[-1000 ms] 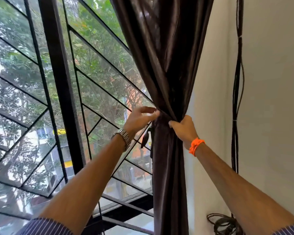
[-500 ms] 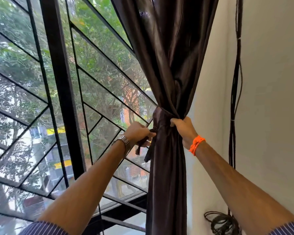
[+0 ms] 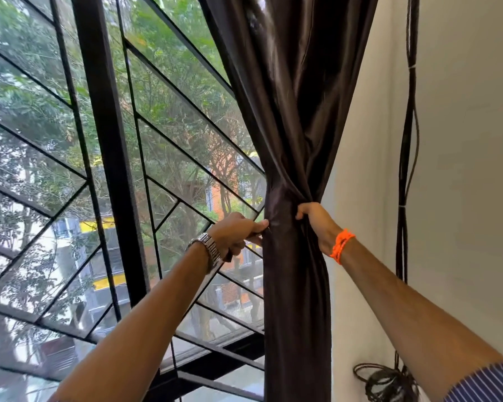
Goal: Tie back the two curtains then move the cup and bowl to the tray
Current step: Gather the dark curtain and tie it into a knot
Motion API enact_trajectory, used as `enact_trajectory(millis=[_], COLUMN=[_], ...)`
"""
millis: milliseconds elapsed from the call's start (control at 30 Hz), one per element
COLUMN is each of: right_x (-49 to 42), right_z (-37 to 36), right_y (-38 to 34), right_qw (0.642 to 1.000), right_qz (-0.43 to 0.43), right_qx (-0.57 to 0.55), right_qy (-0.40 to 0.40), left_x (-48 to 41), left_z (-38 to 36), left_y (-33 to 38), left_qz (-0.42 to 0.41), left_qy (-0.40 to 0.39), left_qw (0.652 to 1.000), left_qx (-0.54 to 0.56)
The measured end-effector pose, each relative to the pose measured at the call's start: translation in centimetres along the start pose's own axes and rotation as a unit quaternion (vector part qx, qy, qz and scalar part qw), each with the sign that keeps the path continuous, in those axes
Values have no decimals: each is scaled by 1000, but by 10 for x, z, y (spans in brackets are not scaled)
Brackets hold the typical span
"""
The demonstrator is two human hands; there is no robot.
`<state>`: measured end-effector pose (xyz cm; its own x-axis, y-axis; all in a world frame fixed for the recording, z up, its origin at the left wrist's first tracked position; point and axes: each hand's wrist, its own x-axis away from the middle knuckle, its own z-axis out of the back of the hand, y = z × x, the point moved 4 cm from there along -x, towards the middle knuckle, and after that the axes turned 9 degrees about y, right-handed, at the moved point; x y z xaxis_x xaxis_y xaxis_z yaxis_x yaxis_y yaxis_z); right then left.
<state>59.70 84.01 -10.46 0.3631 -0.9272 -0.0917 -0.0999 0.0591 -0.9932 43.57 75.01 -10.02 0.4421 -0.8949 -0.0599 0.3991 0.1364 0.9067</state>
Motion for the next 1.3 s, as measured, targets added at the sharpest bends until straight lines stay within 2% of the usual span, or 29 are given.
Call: enact_trajectory(millis=[167, 333, 467, 600, 700, 900, 967, 1067, 1133, 1200, 1300], right_x=[9, 15, 15, 15, 12, 12, 13, 14, 15, 16, 20], right_z=[-6, -7, -9, -13, -15, -15, -15, -13, -12, -10, -11], right_y=[-1, -3, -2, -1, -1, -4, -3, 0, 2, 5, 8], right_qw=[998, 993, 991, 993, 998, 1000, 999, 999, 997, 996, 993], right_qz=[-36, -51, -48, -47, -36, -2, -8, -17, -32, -51, -74], right_qx=[-39, -67, -79, -82, -41, 11, 15, 28, 41, 49, -1], right_qy=[-37, -82, -93, -67, -44, -28, -30, -36, -51, -61, -92], left_x=[6, 5, 12, 14, 9, 3, 2, 4, 4, 3, 1], left_z=[-2, 2, -2, -5, -4, -1, -1, 0, 0, -2, -10], left_y=[1, 6, 5, 3, 2, 2, 5, 11, 12, 12, 9], left_qz=[32, -41, 2, -41, -81, -60, -65, -95, -104, -99, -71], left_qy=[-17, 47, -13, 48, 118, 152, 177, 216, 225, 216, 165], left_qw=[999, 994, 999, 996, 984, 984, 975, 940, 926, 934, 981], left_qx=[38, -85, -36, -56, -103, -69, -113, -247, -287, -265, -67])
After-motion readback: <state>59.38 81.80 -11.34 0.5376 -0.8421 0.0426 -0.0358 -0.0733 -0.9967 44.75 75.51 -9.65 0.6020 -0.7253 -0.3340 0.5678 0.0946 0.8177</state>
